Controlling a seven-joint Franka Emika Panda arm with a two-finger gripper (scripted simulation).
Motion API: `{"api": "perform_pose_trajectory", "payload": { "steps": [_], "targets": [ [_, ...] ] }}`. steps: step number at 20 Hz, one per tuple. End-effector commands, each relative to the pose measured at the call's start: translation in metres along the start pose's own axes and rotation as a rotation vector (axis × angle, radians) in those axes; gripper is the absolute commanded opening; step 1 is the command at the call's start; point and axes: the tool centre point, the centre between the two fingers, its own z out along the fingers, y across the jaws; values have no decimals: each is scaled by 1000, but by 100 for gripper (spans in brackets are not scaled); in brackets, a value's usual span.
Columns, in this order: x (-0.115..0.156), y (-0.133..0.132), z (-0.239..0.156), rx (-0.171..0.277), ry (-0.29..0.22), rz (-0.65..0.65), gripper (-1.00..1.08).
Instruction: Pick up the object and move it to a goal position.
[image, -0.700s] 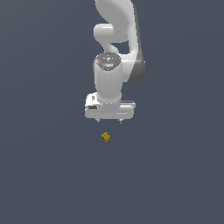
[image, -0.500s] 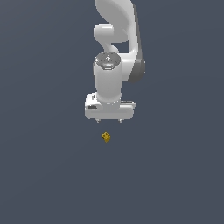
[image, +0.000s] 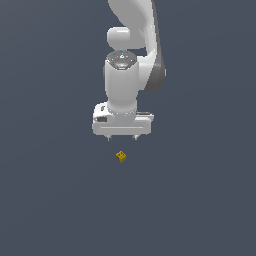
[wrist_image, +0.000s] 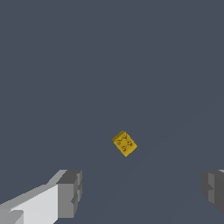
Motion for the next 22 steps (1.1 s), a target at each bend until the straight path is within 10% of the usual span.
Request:
{"api": "perform_pose_trajectory", "payload": {
  "steps": [1,22],
  "targets": [
    [0,0,1,0,-1,-3,100],
    [-12,9,60,14,-37,-342,100]
  ]
}}
